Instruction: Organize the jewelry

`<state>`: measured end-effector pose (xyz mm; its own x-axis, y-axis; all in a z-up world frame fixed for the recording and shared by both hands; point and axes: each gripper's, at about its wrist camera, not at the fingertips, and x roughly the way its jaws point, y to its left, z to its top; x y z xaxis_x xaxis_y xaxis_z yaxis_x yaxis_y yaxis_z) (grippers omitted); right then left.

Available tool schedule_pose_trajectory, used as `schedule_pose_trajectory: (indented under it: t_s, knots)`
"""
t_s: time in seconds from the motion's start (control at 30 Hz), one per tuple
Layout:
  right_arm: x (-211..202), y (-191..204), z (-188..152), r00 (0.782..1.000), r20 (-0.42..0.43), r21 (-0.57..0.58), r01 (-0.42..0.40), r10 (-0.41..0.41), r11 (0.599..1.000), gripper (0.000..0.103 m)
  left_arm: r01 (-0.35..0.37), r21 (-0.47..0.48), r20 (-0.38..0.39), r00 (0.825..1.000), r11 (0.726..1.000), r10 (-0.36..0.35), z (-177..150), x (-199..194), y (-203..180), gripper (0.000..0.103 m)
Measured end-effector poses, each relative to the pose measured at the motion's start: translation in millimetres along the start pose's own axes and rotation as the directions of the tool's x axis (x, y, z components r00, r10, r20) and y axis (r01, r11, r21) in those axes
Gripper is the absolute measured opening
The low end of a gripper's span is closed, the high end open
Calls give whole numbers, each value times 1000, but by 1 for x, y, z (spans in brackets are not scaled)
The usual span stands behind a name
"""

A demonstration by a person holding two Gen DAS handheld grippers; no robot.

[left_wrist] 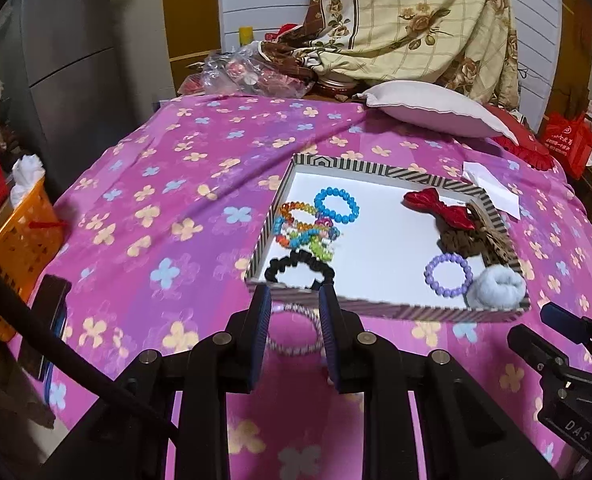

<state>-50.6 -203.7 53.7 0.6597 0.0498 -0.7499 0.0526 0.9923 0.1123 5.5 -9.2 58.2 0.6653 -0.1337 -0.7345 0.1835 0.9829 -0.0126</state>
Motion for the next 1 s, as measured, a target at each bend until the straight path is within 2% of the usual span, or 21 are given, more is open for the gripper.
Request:
schedule_pose_trajectory:
  t_s: [0.3,1.0]
  knots:
    - [-14,4,-7,1000,10,5,2,-2,1000,65,-4,-15,9,1000,1000,4,-19,-16,2,43]
    - [-17,17,-9,1000,1,-17,-8,8,1000,65,-15,-17,9,1000,1000,15,-28,-22,6,43]
